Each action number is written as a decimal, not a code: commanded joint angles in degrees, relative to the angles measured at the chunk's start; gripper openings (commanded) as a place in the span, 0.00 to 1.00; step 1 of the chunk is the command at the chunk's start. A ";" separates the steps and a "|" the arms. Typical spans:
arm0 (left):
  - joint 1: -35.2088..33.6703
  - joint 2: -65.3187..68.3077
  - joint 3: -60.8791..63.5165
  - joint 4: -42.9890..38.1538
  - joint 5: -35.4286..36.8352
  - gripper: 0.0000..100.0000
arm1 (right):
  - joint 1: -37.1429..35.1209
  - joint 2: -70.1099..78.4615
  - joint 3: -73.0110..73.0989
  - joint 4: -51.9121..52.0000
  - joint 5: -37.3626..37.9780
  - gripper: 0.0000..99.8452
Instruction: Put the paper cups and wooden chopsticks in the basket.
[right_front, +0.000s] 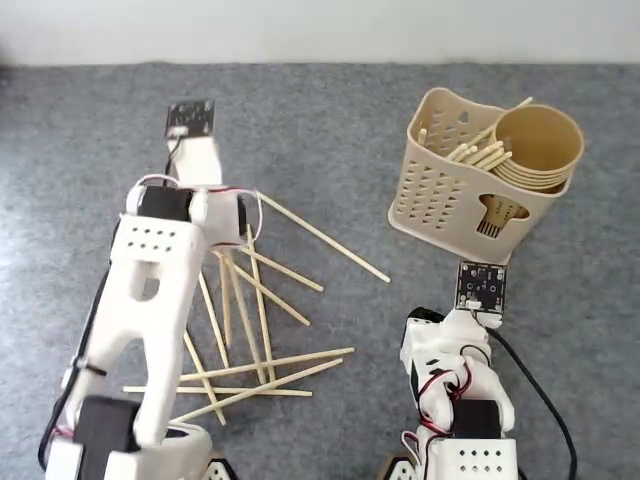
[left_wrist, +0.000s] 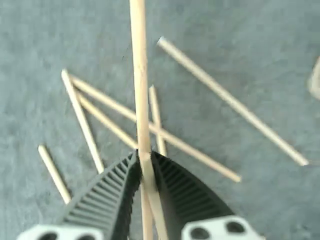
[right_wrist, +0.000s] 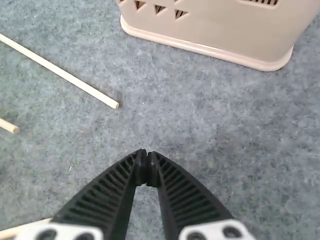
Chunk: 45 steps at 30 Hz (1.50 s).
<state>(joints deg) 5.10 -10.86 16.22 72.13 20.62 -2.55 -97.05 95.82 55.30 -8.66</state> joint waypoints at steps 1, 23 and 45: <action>2.11 -3.96 -7.52 0.18 -0.79 0.01 | 0.31 -1.27 0.62 0.22 0.00 0.01; 19.25 11.08 -51.30 -2.81 -0.53 0.01 | 0.31 -1.27 0.62 0.22 0.00 0.01; 24.53 29.10 -54.46 -44.92 5.01 0.01 | 0.31 -1.27 0.62 0.22 0.00 0.01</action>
<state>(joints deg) 29.27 17.80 -35.38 31.69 25.27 -2.55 -97.05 95.82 55.30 -8.66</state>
